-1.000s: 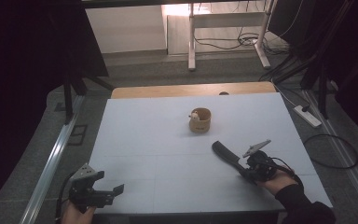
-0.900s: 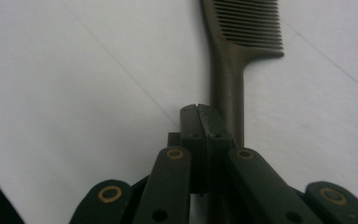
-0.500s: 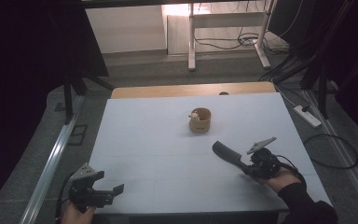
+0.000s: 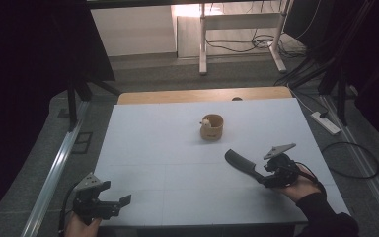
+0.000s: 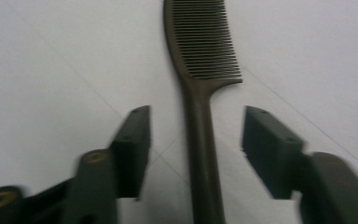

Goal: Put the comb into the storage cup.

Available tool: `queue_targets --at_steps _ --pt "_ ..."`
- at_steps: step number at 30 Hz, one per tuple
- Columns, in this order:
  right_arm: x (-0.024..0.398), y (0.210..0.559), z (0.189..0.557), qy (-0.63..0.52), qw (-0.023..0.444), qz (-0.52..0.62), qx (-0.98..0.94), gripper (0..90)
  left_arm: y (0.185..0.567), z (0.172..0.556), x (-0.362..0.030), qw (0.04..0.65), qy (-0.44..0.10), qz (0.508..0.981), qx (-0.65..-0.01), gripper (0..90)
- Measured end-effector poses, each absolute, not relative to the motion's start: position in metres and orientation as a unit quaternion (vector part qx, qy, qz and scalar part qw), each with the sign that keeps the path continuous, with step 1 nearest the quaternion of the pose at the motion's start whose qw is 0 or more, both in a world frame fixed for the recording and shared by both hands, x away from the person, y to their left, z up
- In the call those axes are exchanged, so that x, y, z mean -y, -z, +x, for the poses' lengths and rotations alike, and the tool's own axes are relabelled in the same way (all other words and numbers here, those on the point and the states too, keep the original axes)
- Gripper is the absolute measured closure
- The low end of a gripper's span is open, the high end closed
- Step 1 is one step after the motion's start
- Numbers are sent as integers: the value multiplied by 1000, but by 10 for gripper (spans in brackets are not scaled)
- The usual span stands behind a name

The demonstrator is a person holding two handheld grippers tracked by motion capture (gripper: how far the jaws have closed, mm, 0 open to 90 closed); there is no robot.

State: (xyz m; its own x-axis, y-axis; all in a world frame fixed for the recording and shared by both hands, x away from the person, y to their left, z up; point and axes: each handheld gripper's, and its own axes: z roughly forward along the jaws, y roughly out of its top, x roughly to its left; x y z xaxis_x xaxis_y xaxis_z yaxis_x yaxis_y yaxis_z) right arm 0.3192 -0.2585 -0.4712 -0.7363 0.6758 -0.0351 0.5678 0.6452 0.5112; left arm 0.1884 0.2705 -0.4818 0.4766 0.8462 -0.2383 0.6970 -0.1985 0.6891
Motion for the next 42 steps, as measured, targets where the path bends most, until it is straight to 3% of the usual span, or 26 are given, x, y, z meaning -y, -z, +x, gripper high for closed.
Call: queue_targets --at_steps 13,42 --pt "266 472 329 -244 124 365 -890 2 482 188 -270 385 -96 767 -503 31" --pt "263 503 338 -190 111 352 -910 0 482 189 -270 384 -95 769 -501 31"
